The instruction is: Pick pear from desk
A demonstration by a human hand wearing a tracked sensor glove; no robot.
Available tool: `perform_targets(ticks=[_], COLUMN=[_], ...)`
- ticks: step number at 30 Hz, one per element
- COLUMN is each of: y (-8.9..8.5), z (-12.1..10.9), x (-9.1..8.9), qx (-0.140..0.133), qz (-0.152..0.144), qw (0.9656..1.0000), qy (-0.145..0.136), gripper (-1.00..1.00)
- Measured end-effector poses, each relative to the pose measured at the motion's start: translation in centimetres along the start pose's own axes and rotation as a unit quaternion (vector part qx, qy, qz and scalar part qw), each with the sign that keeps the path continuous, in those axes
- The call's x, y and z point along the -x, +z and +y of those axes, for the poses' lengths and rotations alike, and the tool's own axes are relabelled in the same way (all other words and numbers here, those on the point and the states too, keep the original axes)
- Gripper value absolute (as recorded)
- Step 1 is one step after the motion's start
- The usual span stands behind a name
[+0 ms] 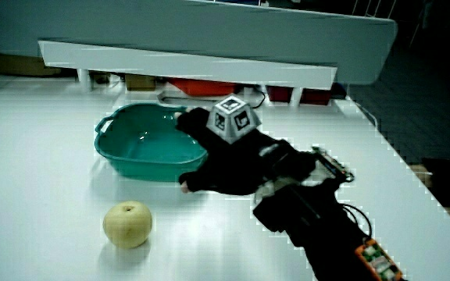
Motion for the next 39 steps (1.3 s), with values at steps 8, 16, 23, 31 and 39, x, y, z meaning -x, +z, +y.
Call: perform_targets(ticks=[8,16,23,31,39], y=[0.1,2.1,4.5,6.3,6.2], z=[-0.7,-2.9,-5.0,-6.3,-5.9], x=[-0.6,-2.6,-4.4,-6.2,-9.8], qx=[-0.003,-0.024,-0.061,-0.082,-0.070], qz=[0.023,0.023,0.028,0.029,0.058], qw=[0.9997,0.9993,0.9972,0.9947,0.9928], qy=[0.003,-0.018,-0.033,-0.054,-0.079], gripper=[1.00,1.00,1.00,1.00,1.00])
